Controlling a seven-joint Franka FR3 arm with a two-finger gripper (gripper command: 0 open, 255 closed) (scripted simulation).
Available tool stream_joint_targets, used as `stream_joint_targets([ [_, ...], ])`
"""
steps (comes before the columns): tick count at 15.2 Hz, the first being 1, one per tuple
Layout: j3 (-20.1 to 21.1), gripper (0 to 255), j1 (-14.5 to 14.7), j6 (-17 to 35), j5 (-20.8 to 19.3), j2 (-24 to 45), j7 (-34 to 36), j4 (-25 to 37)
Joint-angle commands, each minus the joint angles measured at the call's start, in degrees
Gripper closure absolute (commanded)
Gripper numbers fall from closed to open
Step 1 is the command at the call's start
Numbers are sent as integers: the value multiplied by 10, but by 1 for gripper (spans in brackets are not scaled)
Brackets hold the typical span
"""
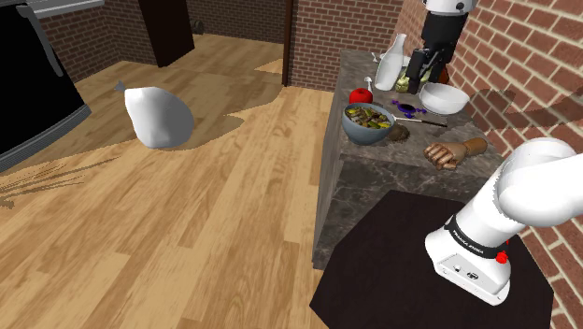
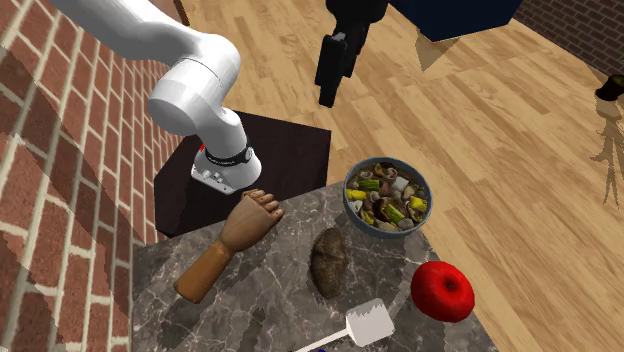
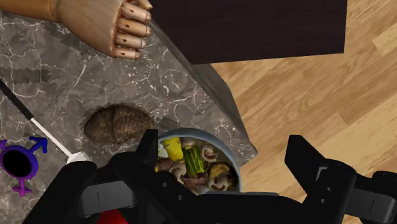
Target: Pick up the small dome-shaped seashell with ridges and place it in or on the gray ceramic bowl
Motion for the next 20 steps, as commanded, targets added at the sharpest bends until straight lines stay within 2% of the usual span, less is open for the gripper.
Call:
stream_joint_targets([
  [1,0,0,0,0,0,0,0,0],
  [10,-49,0,-71,139,-20,126,84,-17],
  [20,-114,0,-140,272,-22,282,164,2],
])
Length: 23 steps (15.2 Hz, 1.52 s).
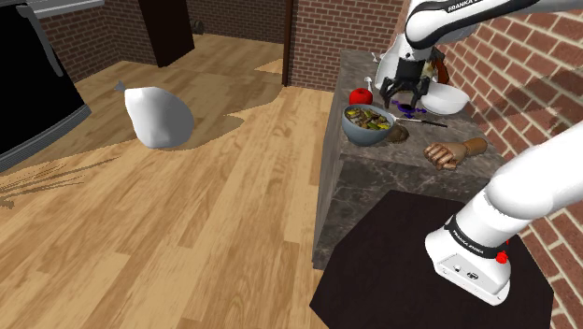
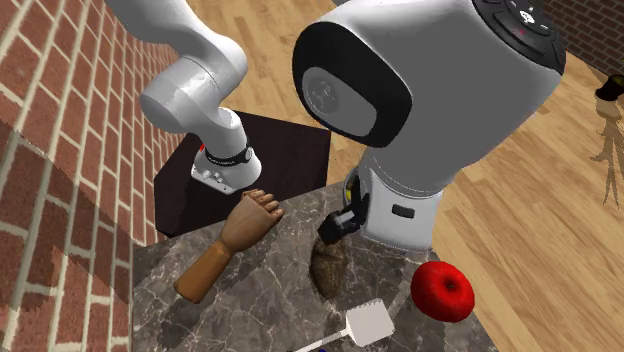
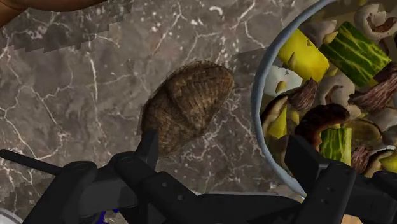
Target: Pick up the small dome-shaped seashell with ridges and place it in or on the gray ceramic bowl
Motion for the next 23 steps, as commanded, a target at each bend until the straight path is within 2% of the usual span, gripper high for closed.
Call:
stream_joint_targets([
  [1,-15,0,-14,25,2,32,12,8],
  [8,-63,0,-56,102,29,143,50,39],
  [16,-66,0,-59,164,37,177,43,10],
  [23,-66,0,-59,164,37,177,43,10],
])
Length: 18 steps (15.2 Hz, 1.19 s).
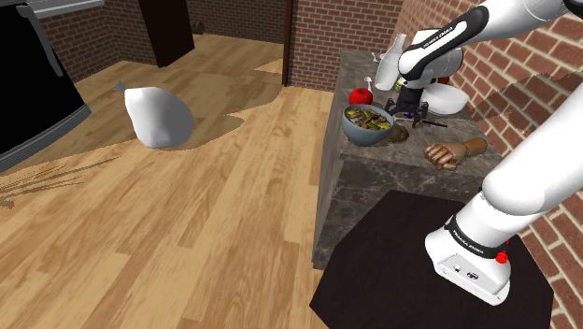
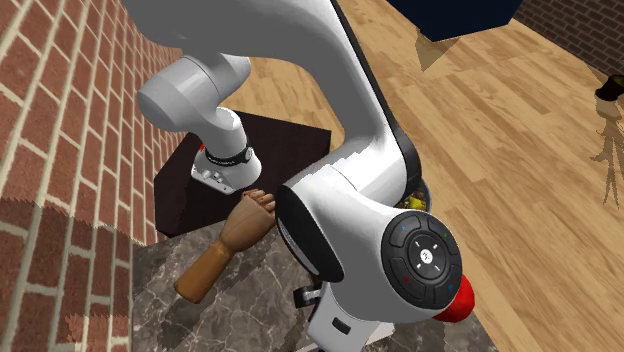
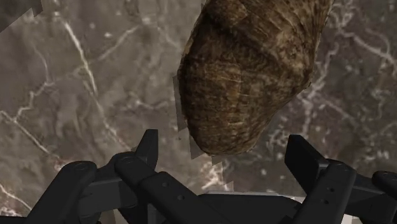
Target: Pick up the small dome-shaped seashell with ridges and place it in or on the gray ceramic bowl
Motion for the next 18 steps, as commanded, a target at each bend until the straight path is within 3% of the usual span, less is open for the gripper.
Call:
stream_joint_targets([
  [1,0,0,0,0,0,0,0,0],
  [2,0,255,0,0,0,0,0,0],
  [11,0,255,0,0,0,0,0,0],
  [18,1,255,1,-56,-11,-39,6,18],
])
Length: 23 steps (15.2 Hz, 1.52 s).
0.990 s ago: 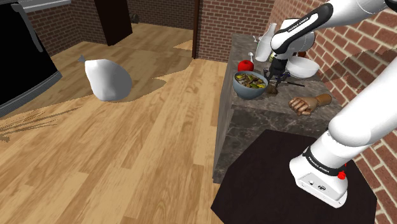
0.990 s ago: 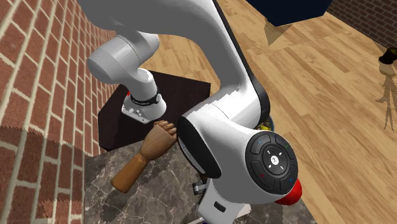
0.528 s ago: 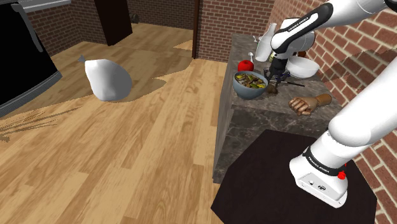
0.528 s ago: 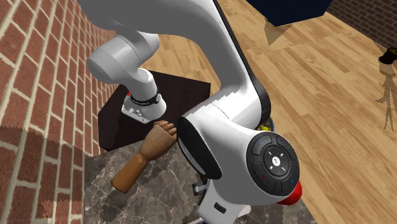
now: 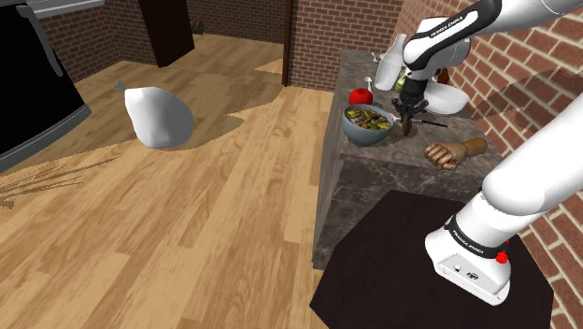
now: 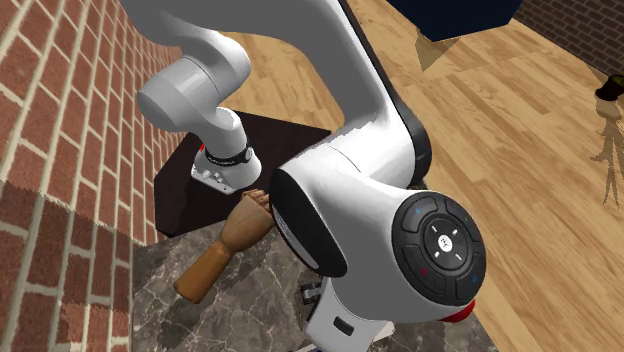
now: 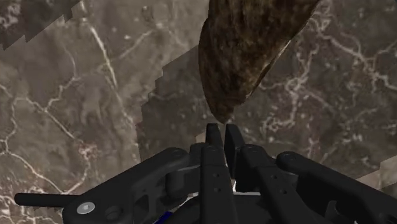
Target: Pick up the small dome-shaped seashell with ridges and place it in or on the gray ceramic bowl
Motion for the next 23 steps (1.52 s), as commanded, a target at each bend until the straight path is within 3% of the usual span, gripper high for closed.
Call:
stream_joint_targets([
  [1,1,255,1,-17,-2,-9,2,7],
  [14,5,255,2,-104,-11,-55,6,50],
  [15,5,0,2,-104,-11,-55,6,50],
  [20,41,0,-24,71,-17,-222,235,-172],
  [23,45,0,-28,100,-16,-216,247,-190],
])
